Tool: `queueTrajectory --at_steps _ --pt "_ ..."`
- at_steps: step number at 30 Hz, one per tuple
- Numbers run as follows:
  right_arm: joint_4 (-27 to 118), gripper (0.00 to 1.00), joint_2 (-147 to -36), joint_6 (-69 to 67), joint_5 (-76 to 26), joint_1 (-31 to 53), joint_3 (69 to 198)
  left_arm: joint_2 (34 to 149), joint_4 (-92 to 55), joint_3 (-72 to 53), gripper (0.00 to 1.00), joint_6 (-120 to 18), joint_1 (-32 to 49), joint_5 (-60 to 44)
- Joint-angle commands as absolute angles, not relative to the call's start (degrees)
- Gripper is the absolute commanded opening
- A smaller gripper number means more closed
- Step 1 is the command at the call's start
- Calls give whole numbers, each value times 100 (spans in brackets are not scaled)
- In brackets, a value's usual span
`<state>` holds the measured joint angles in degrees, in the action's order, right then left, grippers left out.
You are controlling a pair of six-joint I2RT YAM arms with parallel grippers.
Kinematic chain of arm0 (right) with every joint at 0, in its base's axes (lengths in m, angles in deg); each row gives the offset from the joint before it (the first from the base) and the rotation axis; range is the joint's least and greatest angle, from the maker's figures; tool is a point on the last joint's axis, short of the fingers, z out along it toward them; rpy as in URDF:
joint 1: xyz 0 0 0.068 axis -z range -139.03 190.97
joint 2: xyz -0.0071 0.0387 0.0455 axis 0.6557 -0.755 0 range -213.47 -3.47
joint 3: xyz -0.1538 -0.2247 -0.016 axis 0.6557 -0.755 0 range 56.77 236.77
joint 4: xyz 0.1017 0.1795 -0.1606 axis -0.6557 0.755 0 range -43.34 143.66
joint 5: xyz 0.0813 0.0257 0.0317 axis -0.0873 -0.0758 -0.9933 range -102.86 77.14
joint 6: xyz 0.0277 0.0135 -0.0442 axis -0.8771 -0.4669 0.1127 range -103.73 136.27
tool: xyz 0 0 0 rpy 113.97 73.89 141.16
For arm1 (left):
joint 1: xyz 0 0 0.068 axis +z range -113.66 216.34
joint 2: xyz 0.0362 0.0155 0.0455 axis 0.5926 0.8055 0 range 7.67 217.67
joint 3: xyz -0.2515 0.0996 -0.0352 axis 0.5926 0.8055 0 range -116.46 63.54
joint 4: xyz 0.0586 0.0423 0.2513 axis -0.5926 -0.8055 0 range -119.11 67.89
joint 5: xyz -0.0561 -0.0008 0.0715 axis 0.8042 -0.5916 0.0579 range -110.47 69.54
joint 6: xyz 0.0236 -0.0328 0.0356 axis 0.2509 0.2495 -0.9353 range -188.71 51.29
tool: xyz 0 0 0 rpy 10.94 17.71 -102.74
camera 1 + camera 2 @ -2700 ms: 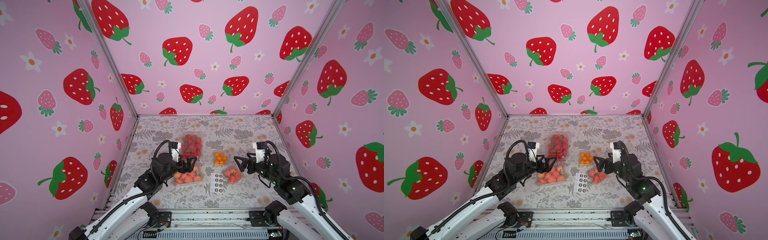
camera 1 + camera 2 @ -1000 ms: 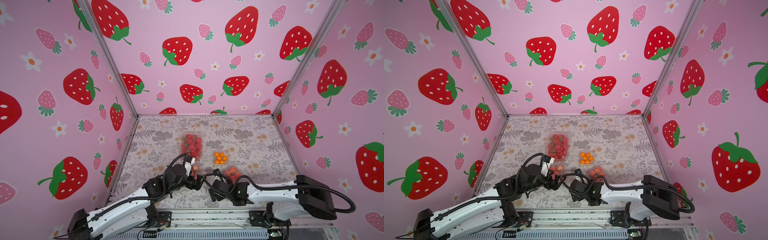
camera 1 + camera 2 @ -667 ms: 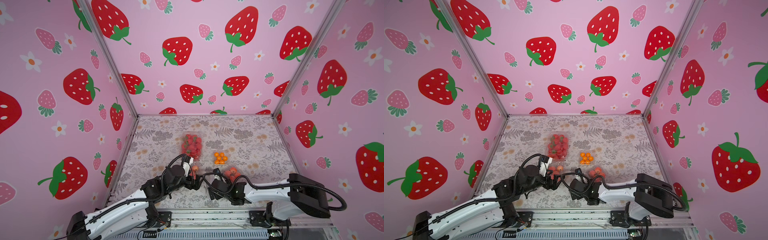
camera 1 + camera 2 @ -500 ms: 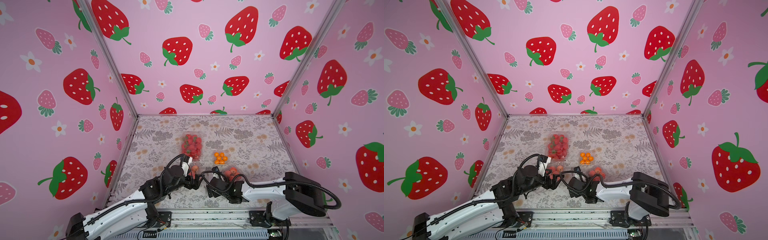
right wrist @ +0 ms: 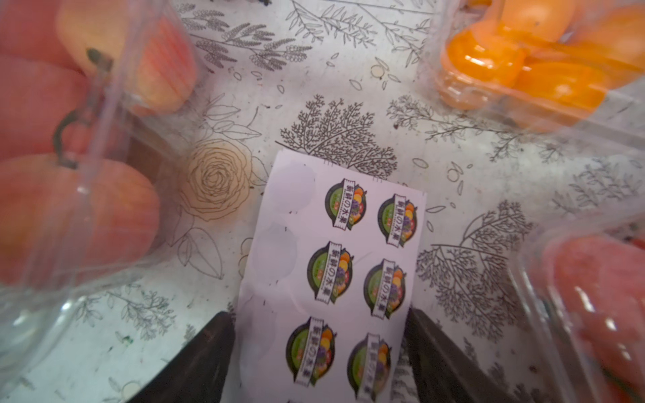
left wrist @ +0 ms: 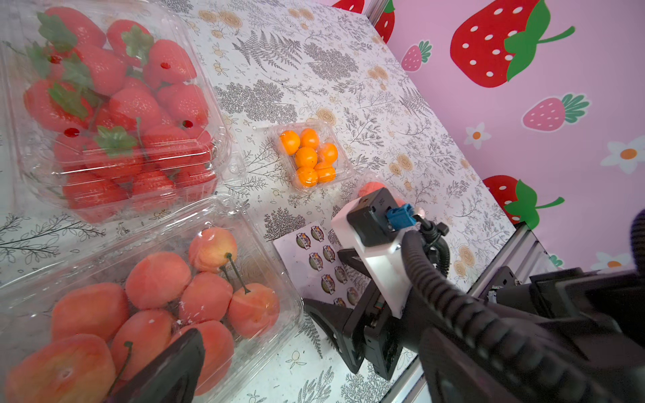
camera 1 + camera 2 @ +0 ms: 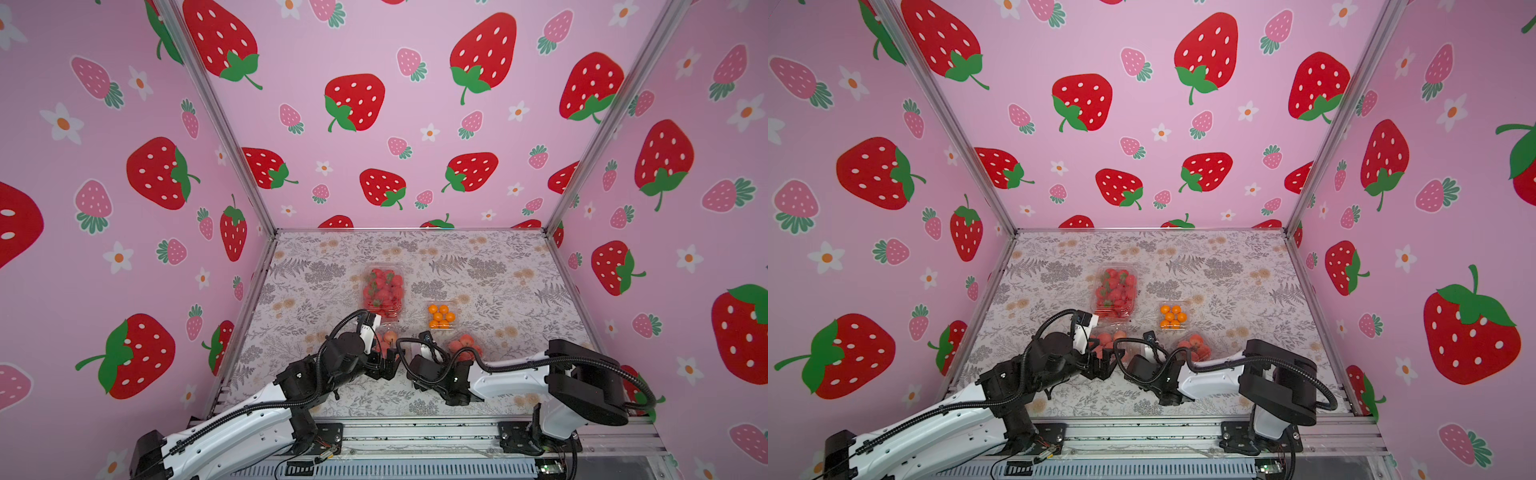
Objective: Label fruit boxes
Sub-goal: Pick up the label sticker from the center of the board.
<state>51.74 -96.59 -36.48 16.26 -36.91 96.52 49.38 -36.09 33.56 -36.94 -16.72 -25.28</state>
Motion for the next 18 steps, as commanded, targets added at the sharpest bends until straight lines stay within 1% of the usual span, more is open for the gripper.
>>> queueTrajectory --at_steps 1,3,7,10,12,13,18 --pt "6048 72 -9826 -3831 1439 -3718 9170 4829 -3512 3482 99 -3639 -1683 -2684" --pt "5923 63 -9735 -3800 1302 -3721 9044 4832 -3452 3515 99 -3611 -1684 -2613" --pt "5733 55 -9493 -3664 1315 -3709 8915 4866 -3269 3573 99 -3568 -1689 -2454" --pt "5423 50 -9198 -3348 1324 -3699 8810 4923 -3036 3660 100 -3383 -1685 -2489" --pt "5184 41 -8988 -3099 1318 -3652 8769 5015 -2796 3763 99 -3229 -1676 -2542" --pt "5089 39 -8901 -3029 1318 -3626 8742 5065 -2695 3791 98 -3171 -1681 -2539" --pt "4587 39 -8433 -2621 1345 -3604 8601 5261 -2114 3999 95 -2917 -1675 -2435"
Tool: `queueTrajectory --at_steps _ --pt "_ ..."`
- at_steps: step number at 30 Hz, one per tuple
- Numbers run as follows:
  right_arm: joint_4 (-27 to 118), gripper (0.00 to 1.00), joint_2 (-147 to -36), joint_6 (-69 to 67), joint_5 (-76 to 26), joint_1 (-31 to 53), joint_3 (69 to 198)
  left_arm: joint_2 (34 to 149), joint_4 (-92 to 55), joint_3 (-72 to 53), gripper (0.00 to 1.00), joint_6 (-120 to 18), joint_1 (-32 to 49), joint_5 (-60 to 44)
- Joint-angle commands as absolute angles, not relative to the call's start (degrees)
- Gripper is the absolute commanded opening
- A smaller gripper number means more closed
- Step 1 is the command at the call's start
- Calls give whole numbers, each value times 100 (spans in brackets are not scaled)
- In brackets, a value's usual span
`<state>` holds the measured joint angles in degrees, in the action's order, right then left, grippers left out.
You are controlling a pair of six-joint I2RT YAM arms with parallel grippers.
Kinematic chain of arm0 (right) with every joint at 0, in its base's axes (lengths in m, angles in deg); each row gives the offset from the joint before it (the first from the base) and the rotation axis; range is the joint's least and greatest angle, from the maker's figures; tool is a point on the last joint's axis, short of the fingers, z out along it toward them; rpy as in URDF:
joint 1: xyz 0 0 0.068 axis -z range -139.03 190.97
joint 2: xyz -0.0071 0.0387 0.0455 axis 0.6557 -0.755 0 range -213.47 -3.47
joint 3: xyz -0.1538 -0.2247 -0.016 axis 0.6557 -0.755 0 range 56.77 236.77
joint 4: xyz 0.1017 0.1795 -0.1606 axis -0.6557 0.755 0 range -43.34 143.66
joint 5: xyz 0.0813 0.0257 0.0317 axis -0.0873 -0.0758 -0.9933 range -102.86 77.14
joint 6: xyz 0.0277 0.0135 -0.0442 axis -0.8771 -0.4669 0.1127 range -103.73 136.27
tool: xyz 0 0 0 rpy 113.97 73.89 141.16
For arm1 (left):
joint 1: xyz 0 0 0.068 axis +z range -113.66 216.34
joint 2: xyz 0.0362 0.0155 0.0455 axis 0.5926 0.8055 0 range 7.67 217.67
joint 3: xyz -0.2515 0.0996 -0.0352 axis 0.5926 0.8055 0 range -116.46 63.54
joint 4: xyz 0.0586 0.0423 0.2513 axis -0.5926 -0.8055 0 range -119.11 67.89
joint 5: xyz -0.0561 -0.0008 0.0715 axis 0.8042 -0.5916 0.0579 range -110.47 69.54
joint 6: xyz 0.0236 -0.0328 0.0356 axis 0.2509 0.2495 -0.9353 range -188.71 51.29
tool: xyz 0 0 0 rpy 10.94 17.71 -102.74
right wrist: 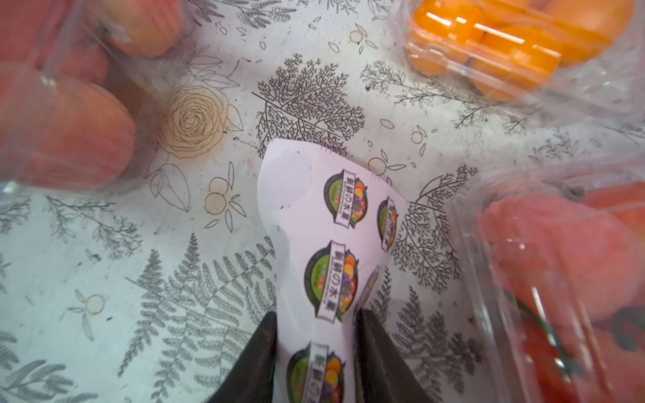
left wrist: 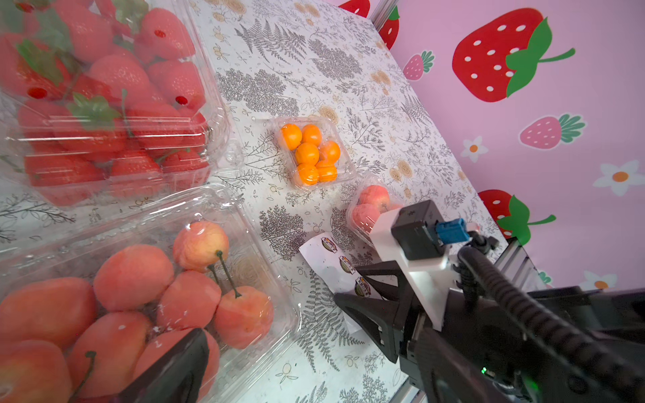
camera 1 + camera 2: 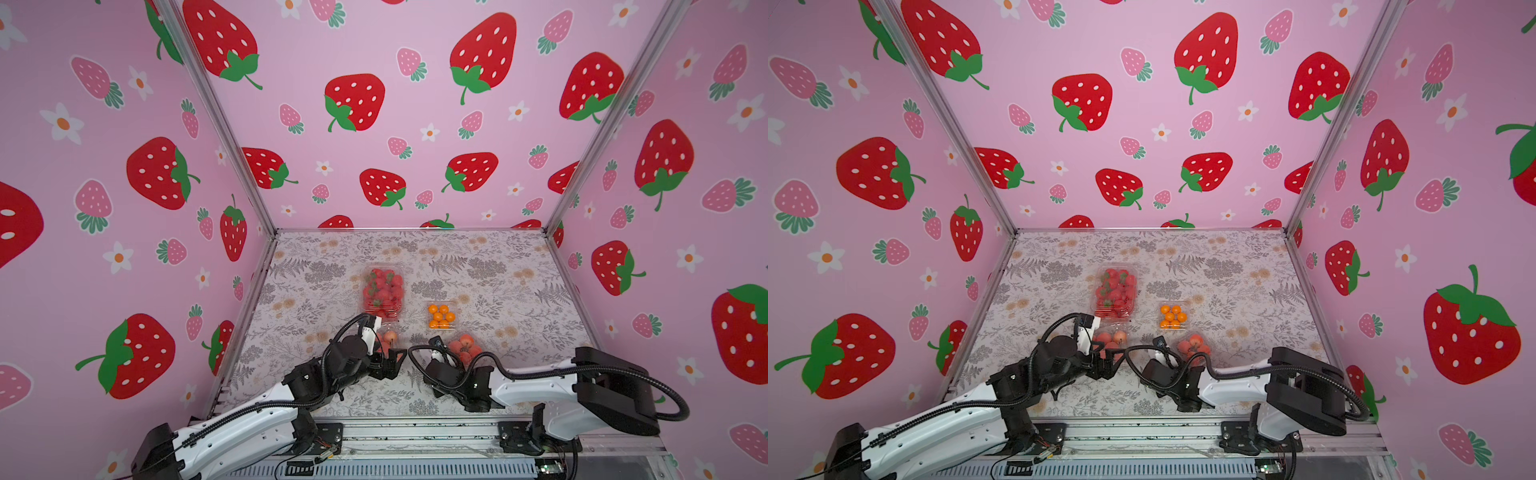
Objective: Label fruit boxes
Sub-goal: Pick up the label sticker from the center of the board.
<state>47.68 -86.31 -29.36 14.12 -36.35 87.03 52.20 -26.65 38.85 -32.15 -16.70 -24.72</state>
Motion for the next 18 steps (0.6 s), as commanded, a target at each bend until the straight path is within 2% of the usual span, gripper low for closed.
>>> queueTrajectory --at_steps 1,10,15,18 --pt "4487 38 -8349 -2523 1338 -3607 8582 5283 -1948 4057 94 -2862 -1668 -2404" --pt "3802 34 -7691 -1859 1184 -3602 8442 5916 -400 4471 81 -2428 -1675 -2170" --pt "3634 34 -7388 -1658 959 -3603 8482 6634 190 4292 81 -2384 -1675 -2050" --pt "3345 34 -7317 -1605 727 -3602 8443 6935 507 4193 83 -2414 -1670 -1961"
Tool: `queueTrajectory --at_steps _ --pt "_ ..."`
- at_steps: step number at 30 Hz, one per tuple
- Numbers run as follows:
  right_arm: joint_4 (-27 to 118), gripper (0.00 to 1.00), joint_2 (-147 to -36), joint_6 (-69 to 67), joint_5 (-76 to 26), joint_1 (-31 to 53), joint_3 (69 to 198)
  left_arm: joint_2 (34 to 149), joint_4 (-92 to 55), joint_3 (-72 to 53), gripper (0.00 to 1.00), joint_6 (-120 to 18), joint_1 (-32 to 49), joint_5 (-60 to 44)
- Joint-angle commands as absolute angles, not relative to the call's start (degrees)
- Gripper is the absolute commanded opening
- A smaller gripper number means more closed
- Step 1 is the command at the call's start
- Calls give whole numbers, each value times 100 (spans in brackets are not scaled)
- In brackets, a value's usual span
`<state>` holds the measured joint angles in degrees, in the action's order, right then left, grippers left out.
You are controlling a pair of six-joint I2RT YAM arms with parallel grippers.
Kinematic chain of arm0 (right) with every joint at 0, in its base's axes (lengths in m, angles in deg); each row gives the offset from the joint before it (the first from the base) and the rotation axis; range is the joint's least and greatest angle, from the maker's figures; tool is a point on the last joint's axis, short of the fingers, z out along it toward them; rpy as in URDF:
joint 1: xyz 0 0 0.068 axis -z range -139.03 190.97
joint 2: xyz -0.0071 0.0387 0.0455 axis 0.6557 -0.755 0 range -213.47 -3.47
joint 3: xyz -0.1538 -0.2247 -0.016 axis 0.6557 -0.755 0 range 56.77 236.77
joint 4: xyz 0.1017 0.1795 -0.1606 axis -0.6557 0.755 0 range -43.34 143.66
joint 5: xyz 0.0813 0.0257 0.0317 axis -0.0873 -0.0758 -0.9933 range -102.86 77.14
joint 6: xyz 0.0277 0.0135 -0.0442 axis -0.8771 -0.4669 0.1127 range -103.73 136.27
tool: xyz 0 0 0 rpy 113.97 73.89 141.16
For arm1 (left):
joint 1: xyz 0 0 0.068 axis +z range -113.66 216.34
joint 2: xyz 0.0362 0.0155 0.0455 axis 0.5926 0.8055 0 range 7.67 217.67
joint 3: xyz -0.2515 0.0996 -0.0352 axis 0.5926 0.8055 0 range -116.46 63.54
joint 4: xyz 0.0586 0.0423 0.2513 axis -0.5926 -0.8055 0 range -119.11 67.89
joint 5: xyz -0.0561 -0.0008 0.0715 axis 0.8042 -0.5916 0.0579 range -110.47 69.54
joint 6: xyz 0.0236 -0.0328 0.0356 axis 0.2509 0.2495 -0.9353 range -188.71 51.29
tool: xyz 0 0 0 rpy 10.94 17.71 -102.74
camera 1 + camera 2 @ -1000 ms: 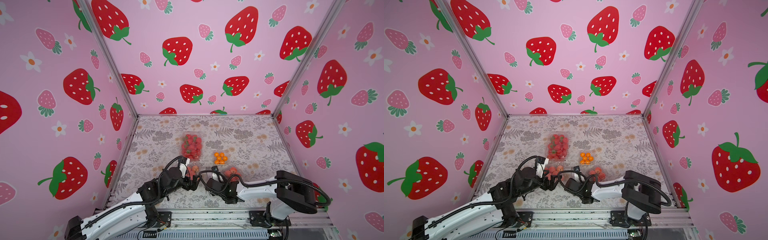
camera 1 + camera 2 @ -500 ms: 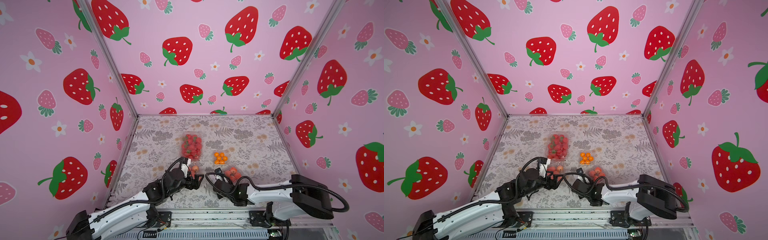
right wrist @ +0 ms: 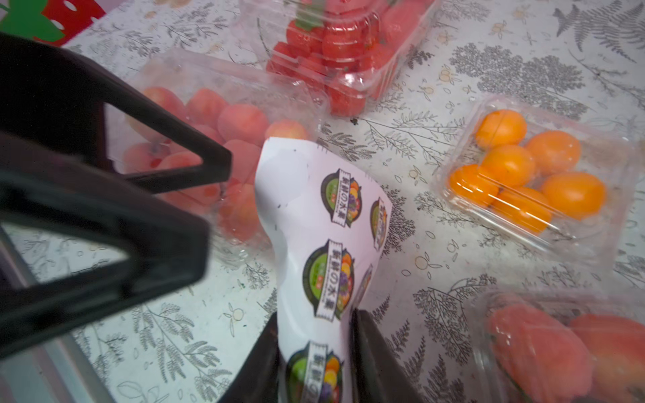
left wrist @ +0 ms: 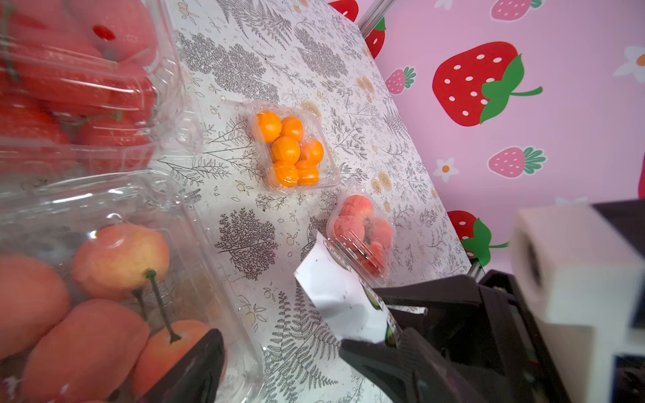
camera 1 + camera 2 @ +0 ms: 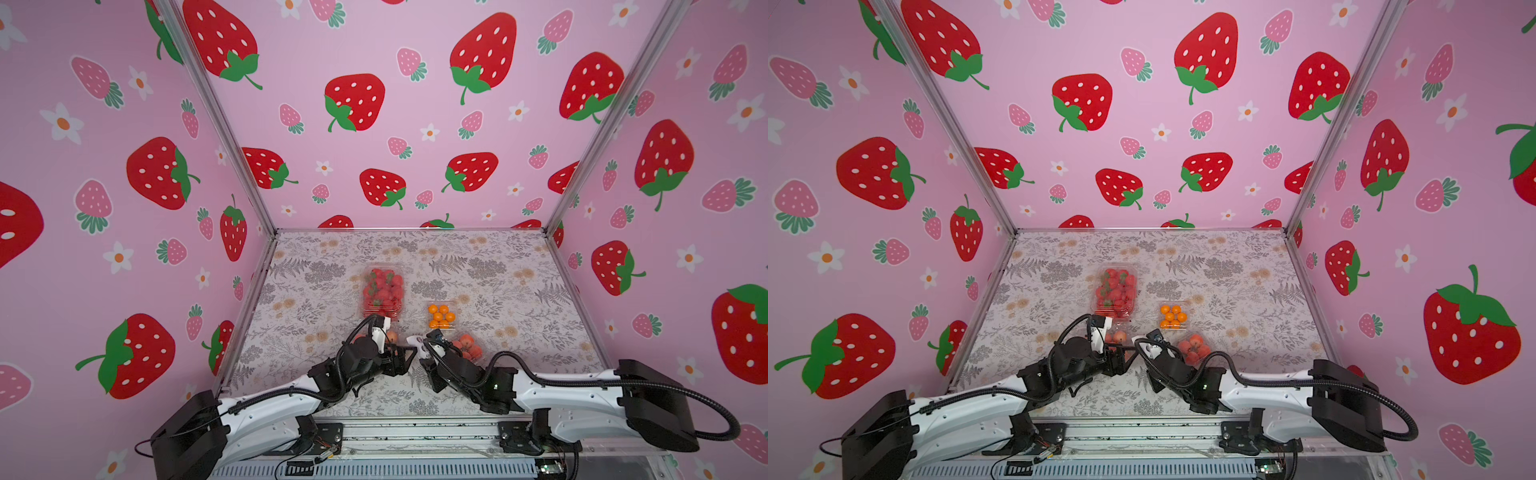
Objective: Label fruit boxes
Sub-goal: Pick up the label sticker from the center of the board, then adjust the label sticker.
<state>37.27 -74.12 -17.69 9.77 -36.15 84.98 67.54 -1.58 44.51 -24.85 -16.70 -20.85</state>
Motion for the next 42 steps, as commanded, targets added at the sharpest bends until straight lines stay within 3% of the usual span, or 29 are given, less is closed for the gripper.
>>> queueTrajectory --at_steps 1,4,6,13,17,19,22,25,28,30,36,42 --pt "3327 34 -7291 -1593 711 -3604 8452 6991 567 4180 83 -2398 -1674 -1952" --pt "3233 34 -7220 -1546 641 -3604 8445 7099 638 4161 80 -2349 -1670 -2014" --pt "3232 34 -7222 -1537 582 -3602 8454 7108 837 4249 70 -2312 -1670 -2047" --pt "3118 35 -7442 -1600 599 -3599 8463 7044 1078 4401 28 -2169 -1672 -2062" --pt "3046 37 -7555 -1598 639 -3551 8498 6952 752 4316 0 -2205 -1666 -2108" --pt "3090 49 -7612 -1586 645 -3495 8544 6926 701 4308 0 -2210 -1670 -2116" --pt "3164 80 -7669 -1515 586 -3128 8530 6854 547 4239 0 -2348 -1668 -2180" --pt "3216 100 -7477 -1070 -20 -2685 8481 6858 431 4074 0 -2853 -1503 -1982" --pt "3204 99 -7079 -227 -370 -2399 8384 7028 356 3713 0 -3310 -955 -679" --pt "3190 99 -6720 97 -1142 -2027 8312 7125 412 3498 0 -3621 -773 -52" --pt "2443 98 -5742 30 -3620 -564 7774 6827 40 3153 0 -4394 -747 72" --pt "2175 77 -5611 -222 -5278 57 7936 6994 233 2941 0 -4675 -739 918"
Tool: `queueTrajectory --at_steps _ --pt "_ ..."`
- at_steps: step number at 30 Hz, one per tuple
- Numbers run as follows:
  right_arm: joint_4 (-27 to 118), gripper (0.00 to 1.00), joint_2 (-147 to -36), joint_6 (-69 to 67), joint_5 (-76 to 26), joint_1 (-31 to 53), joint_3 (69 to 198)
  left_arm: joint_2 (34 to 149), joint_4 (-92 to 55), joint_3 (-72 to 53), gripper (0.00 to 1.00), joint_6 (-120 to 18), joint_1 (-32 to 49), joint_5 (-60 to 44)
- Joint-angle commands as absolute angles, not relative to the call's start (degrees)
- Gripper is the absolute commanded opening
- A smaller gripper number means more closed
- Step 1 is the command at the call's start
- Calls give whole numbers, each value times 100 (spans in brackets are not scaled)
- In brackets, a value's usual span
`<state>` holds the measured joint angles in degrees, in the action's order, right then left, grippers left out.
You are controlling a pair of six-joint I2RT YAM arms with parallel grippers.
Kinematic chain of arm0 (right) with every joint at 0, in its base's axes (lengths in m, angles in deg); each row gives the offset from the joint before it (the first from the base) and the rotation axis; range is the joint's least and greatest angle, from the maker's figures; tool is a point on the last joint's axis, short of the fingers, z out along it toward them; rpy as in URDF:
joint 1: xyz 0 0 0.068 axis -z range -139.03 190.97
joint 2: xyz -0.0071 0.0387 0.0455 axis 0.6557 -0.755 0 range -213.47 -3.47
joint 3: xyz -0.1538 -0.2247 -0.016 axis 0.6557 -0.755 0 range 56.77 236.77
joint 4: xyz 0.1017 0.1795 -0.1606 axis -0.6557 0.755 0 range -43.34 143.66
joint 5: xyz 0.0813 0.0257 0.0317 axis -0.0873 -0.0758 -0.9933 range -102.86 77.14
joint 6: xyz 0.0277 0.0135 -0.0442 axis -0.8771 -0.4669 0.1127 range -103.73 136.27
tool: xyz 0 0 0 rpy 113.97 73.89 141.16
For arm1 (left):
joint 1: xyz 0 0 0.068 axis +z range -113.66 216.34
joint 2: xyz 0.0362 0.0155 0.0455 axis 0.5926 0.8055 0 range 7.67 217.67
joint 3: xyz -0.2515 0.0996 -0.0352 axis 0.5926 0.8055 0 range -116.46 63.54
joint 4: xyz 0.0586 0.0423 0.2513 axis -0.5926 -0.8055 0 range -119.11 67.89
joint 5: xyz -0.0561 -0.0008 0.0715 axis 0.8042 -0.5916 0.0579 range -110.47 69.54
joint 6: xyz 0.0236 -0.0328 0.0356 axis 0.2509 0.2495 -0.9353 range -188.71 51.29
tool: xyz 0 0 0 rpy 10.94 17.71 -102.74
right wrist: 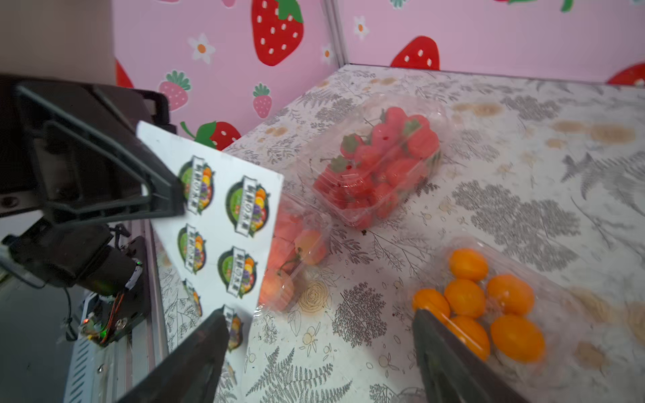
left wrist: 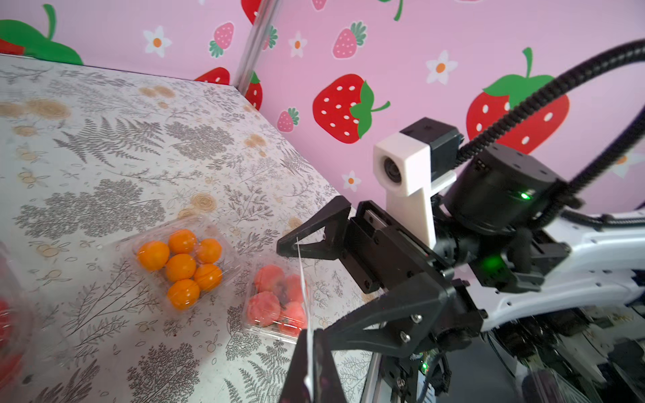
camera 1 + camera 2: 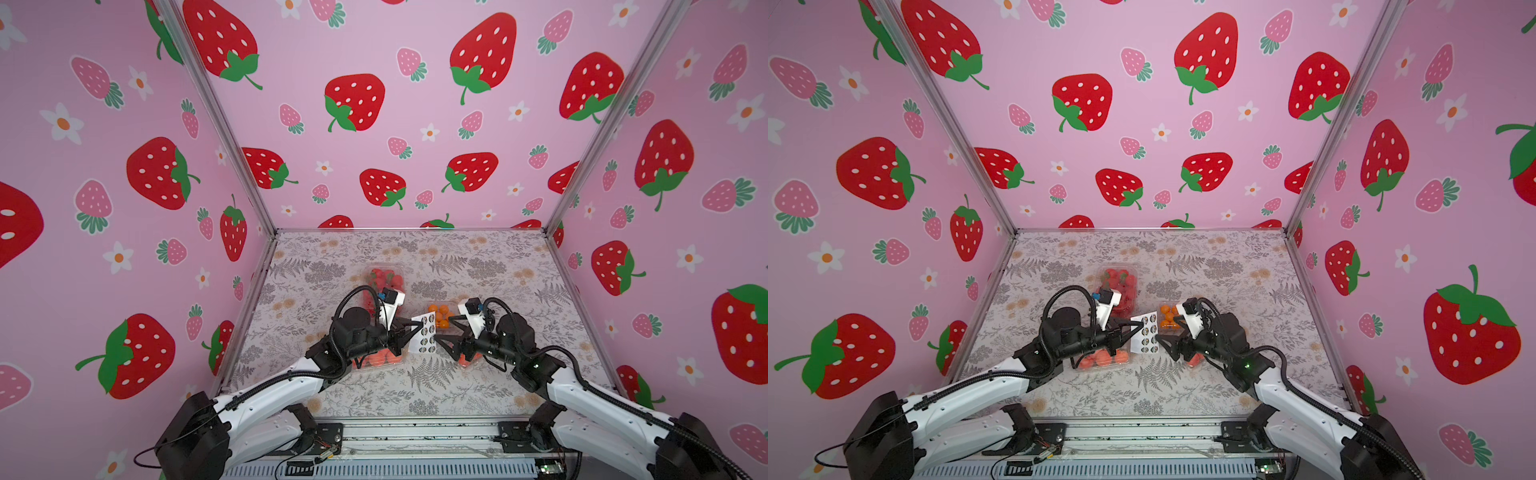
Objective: Label fruit boxes
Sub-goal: Adjust the label sticker.
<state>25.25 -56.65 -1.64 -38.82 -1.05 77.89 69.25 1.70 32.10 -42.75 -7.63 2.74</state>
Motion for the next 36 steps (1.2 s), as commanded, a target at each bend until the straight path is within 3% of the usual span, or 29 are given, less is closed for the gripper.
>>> queueTrajectory --at_steps 1,8,11,14,23,28,34,36 --pt "2080 73 -5611 -303 -5526 154 7961 6998 238 2940 0 -4712 -730 952" --pt "1187 62 -5815 -851 -6430 547 7951 7037 526 3090 0 -4804 -673 1071" --pt "982 53 -5949 -991 -6587 549 8024 7145 664 3093 0 -4777 -673 1202" --pt "1055 41 -6032 -963 -6626 550 8121 7226 722 3056 0 -4756 -673 1284" --pt "1070 25 -6228 -857 -6452 568 8150 7600 1117 3120 0 -4579 -657 1399" --pt "1124 0 -6376 -842 -6522 591 8208 7536 1088 3119 0 -4534 -646 1430" --pt "1108 0 -6134 -837 -6588 674 8120 7138 1291 3410 31 -4546 -595 1514" --pt "1080 0 -6105 -876 -6705 670 8129 7130 1261 3360 34 -4554 -561 1530"
